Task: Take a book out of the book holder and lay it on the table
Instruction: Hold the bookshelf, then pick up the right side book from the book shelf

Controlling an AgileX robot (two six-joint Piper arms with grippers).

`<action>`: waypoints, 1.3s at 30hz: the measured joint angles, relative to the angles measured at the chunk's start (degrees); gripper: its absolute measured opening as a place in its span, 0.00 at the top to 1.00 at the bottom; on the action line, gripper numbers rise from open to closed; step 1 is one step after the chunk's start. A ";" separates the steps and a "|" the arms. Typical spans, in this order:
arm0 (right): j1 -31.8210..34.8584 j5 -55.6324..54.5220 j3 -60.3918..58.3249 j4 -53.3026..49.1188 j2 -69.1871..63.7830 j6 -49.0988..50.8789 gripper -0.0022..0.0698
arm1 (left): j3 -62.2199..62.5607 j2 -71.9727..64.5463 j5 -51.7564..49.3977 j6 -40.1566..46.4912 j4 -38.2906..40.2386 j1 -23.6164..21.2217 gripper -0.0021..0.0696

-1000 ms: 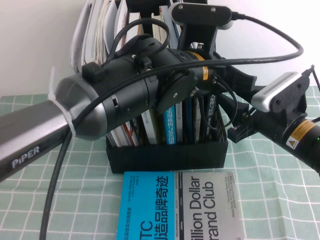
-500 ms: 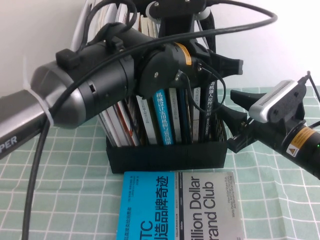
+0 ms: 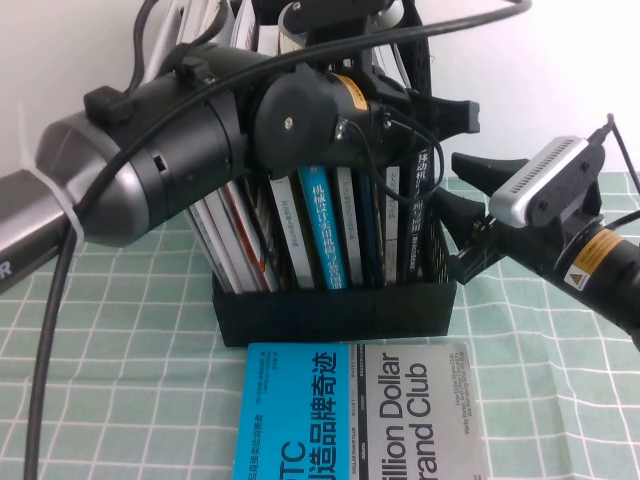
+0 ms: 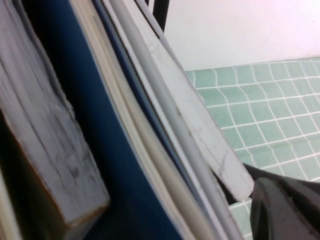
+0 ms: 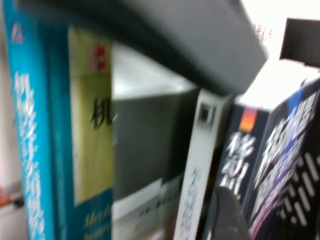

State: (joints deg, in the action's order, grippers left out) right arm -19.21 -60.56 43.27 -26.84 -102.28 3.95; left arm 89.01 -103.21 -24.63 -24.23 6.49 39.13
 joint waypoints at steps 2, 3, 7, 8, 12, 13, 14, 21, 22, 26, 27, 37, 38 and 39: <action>0.00 0.34 0.00 -1.42 -0.03 0.32 0.46 | 0.00 0.00 0.25 1.47 2.47 -0.38 0.97; 0.00 0.46 0.00 -1.92 -0.03 0.45 0.46 | 0.00 0.00 0.29 2.22 3.53 -0.52 0.97; -0.46 0.60 0.52 -2.18 -0.59 0.45 0.46 | 0.00 0.00 0.39 4.32 6.43 -0.60 0.97; -0.46 0.60 1.04 -2.18 -1.14 0.45 0.46 | 0.00 0.00 0.49 4.32 6.54 -0.60 0.97; -0.73 0.60 3.33 -3.00 -3.68 1.02 0.46 | 0.00 0.00 0.56 4.36 7.06 -1.09 0.97; -0.82 0.60 3.86 -3.00 -4.37 1.02 0.46 | 0.00 0.00 0.56 4.36 7.06 -1.09 0.97; -0.82 0.60 4.25 -3.00 -4.87 1.05 0.46 | 0.00 0.00 0.56 4.36 7.06 -1.09 0.97; -1.16 1.05 4.95 3.88 -6.13 -2.03 0.56 | 0.00 0.00 0.56 4.59 7.06 -1.09 0.97; -1.16 1.16 5.04 5.24 -6.13 -2.79 0.58 | 0.00 0.00 0.56 4.63 7.06 -1.09 0.97; -1.16 1.28 5.04 7.12 -6.13 -3.54 0.63 | 0.00 0.00 0.56 4.85 7.06 -1.09 0.97; -1.16 1.28 5.07 7.12 -6.23 -3.95 0.63 | 0.00 0.00 0.56 4.85 7.06 -1.09 0.97; -1.16 -1.93 5.41 6.44 -9.10 -3.05 0.77 | 0.00 0.00 0.56 5.87 7.06 -1.09 0.97; -1.31 -2.30 5.42 6.28 -9.20 -2.67 0.78 | 0.00 0.00 0.56 6.03 7.06 -1.09 0.97; -1.30 -2.31 5.42 6.24 -9.31 -2.58 0.78 | 0.00 0.00 0.56 6.38 7.06 -1.09 0.97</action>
State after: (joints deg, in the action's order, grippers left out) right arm -20.50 -62.87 48.69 -20.60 -111.59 1.37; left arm 89.01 -103.21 -24.08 -17.86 13.55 38.04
